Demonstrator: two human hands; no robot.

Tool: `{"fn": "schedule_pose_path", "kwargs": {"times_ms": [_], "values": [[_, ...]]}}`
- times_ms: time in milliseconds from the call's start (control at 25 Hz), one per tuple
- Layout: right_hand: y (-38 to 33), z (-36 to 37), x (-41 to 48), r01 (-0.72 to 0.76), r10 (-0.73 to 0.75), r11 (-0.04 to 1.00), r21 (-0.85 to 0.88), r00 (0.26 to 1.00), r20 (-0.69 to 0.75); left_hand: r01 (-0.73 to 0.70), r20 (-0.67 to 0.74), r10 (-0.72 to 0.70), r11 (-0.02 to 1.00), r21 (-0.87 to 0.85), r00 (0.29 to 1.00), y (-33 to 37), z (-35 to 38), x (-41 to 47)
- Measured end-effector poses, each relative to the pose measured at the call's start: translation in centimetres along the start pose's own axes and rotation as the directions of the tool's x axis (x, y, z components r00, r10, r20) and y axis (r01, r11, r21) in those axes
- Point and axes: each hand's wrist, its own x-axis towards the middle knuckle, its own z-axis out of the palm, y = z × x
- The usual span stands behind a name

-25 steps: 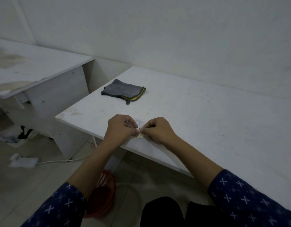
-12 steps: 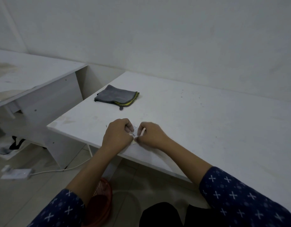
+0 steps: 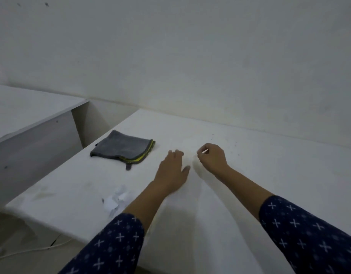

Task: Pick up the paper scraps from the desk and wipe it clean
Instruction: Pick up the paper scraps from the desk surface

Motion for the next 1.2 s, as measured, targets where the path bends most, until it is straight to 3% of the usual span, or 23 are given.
{"fn": "schedule_pose_path", "kwargs": {"times_ms": [120, 280, 440, 680, 960, 1200], "values": [[1.8, 1.0, 5.2, 0.002, -0.003, 0.998, -0.065, 1.0, -0.007, -0.01, 0.046, 0.001, 0.979, 0.203, 0.999, -1.1, 1.9, 2.0], [2.5, 3.4, 11.6, 0.085, -0.081, 0.97, -0.226, 0.996, 0.027, -0.041, -0.04, 0.049, 0.98, 0.193, 0.998, -1.7, 3.0, 2.5], [2.1, 5.2, 15.0, 0.194, -0.175, 0.855, -0.48, 0.981, 0.085, -0.043, -0.055, 0.054, 0.983, 0.18, 0.997, -1.7, 3.1, 2.6], [2.0, 5.7, 17.1, 0.144, -0.142, 0.93, -0.338, 0.989, 0.029, -0.04, -0.072, 0.052, 0.985, 0.168, 0.996, -1.7, 3.1, 2.6], [2.0, 5.9, 18.1, 0.127, -0.094, 0.927, -0.354, 0.99, 0.109, -0.031, -0.061, 0.043, 0.984, 0.173, 0.997, -1.7, 3.1, 2.6], [2.2, 5.6, 18.2, 0.089, -0.061, 0.942, -0.325, 0.994, 0.095, -0.043, -0.049, 0.051, 0.986, 0.163, 0.997, -1.5, 2.9, 2.3]]}}
